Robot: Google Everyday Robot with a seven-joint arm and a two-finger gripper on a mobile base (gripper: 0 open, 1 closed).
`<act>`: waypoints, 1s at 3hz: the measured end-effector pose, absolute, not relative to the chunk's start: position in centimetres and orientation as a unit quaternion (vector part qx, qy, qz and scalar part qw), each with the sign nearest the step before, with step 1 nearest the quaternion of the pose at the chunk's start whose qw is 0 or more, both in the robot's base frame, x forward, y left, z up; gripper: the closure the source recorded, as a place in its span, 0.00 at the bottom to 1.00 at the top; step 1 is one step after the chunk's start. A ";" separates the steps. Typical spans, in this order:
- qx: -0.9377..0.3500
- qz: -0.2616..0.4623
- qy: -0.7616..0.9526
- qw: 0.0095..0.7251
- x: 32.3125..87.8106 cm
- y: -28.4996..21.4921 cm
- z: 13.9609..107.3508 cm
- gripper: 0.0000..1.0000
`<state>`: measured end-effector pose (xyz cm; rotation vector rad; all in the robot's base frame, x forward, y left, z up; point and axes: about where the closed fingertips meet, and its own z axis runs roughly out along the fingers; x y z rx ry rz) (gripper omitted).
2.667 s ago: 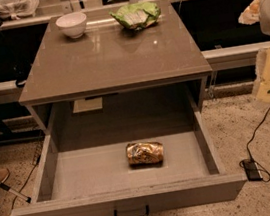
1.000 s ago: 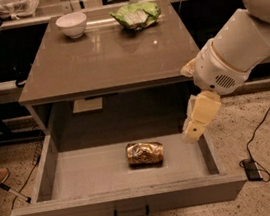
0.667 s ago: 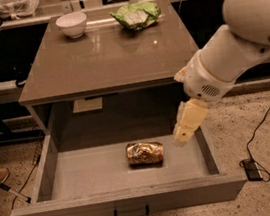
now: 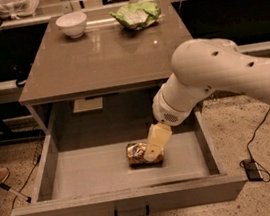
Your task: Pick orange can from top drawer and place on counter
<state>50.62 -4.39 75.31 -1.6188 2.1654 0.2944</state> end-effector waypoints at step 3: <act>-0.570 0.106 0.795 0.176 52.2 0.3 65.2 0.00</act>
Offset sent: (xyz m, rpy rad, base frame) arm 0.0173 0.0640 -0.1164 -0.0376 0.0772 -0.0295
